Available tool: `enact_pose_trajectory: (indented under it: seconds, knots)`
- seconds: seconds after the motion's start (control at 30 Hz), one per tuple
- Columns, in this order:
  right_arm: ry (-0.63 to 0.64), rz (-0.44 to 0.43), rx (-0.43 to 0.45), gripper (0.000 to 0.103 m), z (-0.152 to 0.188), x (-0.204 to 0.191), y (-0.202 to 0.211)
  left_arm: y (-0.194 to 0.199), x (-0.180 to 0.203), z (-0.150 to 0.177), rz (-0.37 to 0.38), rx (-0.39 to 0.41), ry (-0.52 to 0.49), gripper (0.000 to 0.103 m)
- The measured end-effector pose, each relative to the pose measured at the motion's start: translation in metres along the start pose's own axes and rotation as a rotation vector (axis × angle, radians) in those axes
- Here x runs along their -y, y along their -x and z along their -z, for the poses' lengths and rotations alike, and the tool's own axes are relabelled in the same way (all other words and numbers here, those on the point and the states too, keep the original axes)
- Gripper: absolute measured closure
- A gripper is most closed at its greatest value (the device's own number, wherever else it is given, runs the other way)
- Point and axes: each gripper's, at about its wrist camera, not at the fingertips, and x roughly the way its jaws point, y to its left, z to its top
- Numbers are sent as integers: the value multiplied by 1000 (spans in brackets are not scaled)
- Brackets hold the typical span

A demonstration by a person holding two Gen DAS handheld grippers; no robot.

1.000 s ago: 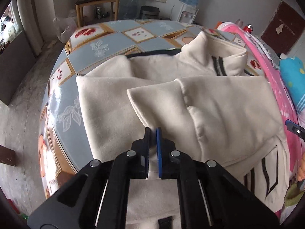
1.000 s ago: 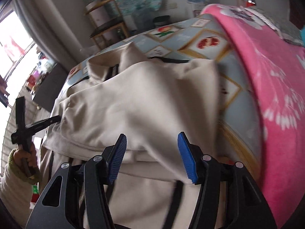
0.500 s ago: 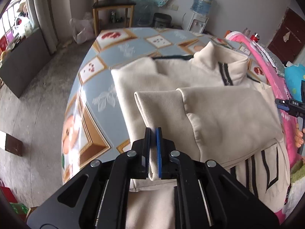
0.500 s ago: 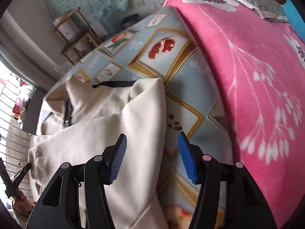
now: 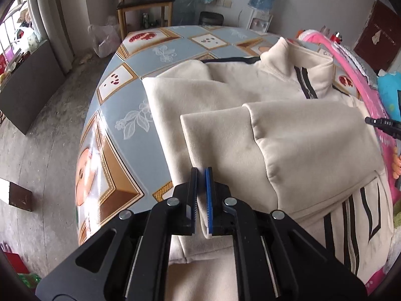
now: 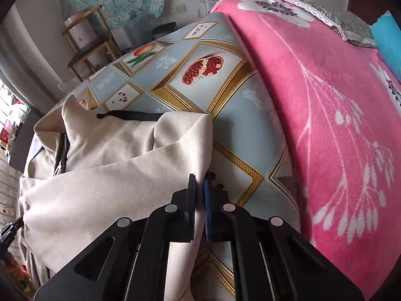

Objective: Fold large clothes

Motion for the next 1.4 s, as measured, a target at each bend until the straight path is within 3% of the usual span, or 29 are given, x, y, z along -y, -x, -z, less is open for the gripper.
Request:
enact_pose_trajectory:
  seconds: [0.07,0.1,0.13,0.2,0.23,0.33,0.4,0.47,0.53,0.6,0.7,0.8,0.9,1.0,1.1,1.2,1.3,1.4]
  knots:
    - [42,85,27,84,0,-6,15,5,0,0,1,7,0,96]
    - [67,143,56,68,1,-9,25,8,0,1,-6,14,-7,95]
    - [102,191,112,59,4,-15,42,12,-1,1,-25,24,-18,95]
    - [153,178,167,58,14,-23,64,24,-2,0,-77,71,-41,95]
    - [181,132,170,58,21,-31,73,29,-2,-1,-84,93,-47,95]
    - [291,-85,114,58,52,-68,84,41,2,-6,-55,148,-67,96]
    - [354,-168,42,58,75,-92,73,36,15,-8,-35,128,-90,96]
    - [393,-166,-21,58,94,-105,53,23,26,-3,-23,76,-124,95]
    - [401,-146,-70,58,107,-103,36,3,27,6,-64,4,-135,95]
    - [418,-145,-55,58,113,-101,42,4,19,9,-45,17,-115,94]
    - [401,-149,-90,58,106,-100,55,22,15,0,-54,64,-106,94]
    - [402,-200,-44,58,91,-117,65,27,30,-21,-16,91,-140,94]
    - [386,-238,5,58,76,-140,59,7,52,-40,81,43,-147,93]
    - [361,-240,-21,58,68,-152,29,-36,72,-47,84,-55,-163,92]
    - [364,-200,-78,58,81,-151,3,-44,64,-52,59,-17,-118,93]
    - [414,-161,-46,58,99,-151,19,-44,47,-54,124,-24,-42,99]
    - [378,-138,-53,57,113,-142,45,-29,48,-50,79,5,-71,99]
    - [328,-183,-23,39,128,-128,80,3,56,-42,39,68,-123,81]
